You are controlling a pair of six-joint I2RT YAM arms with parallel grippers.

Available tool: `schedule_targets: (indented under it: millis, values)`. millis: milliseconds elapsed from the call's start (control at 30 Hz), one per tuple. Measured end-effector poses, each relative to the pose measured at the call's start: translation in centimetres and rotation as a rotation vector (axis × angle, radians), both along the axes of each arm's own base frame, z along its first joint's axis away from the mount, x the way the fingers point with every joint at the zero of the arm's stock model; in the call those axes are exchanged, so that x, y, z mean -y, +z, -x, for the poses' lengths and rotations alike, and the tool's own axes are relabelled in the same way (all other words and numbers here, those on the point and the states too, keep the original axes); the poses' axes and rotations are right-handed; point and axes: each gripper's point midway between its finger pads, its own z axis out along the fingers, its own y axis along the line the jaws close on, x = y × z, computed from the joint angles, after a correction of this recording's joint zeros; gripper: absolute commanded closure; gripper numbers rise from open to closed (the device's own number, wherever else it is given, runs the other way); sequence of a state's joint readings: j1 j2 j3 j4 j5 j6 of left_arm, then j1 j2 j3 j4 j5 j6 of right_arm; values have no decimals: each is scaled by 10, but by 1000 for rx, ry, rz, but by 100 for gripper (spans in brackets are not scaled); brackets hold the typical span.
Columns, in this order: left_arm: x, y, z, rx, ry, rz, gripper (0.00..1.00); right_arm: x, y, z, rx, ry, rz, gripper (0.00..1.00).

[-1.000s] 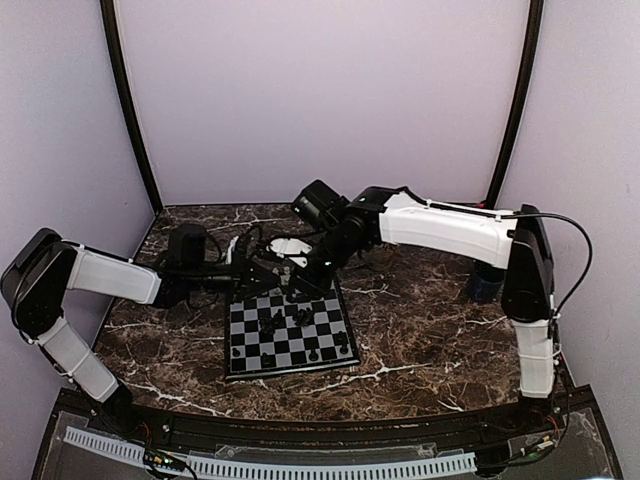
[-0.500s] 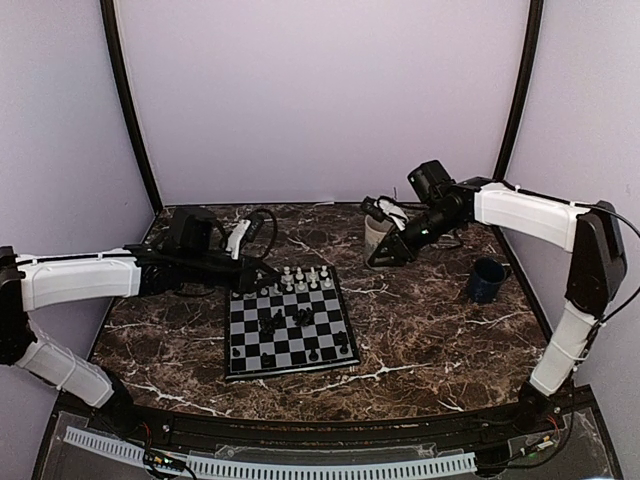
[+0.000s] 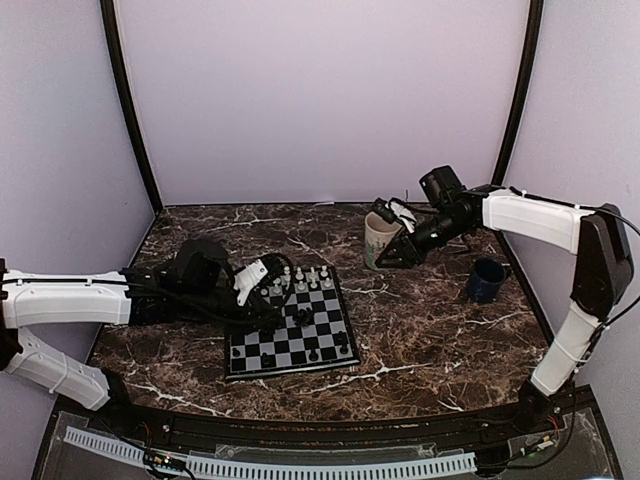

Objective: Set up the chess pieces on the board
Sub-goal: Place the queen at e8.

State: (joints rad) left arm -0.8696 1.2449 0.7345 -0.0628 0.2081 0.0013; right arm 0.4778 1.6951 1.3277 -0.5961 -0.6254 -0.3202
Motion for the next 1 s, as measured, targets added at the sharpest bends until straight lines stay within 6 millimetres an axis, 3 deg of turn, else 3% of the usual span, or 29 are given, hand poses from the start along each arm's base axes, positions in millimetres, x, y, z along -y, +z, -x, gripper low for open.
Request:
schedule_targets:
  millis: [533, 1000]
  values:
    - [10, -55, 23, 30, -133, -183, 92, -2, 2, 2, -6, 11, -13, 58]
    - [11, -82, 29, 1, -161, -241, 90, -3, 0, 3, -12, 17, -16, 58]
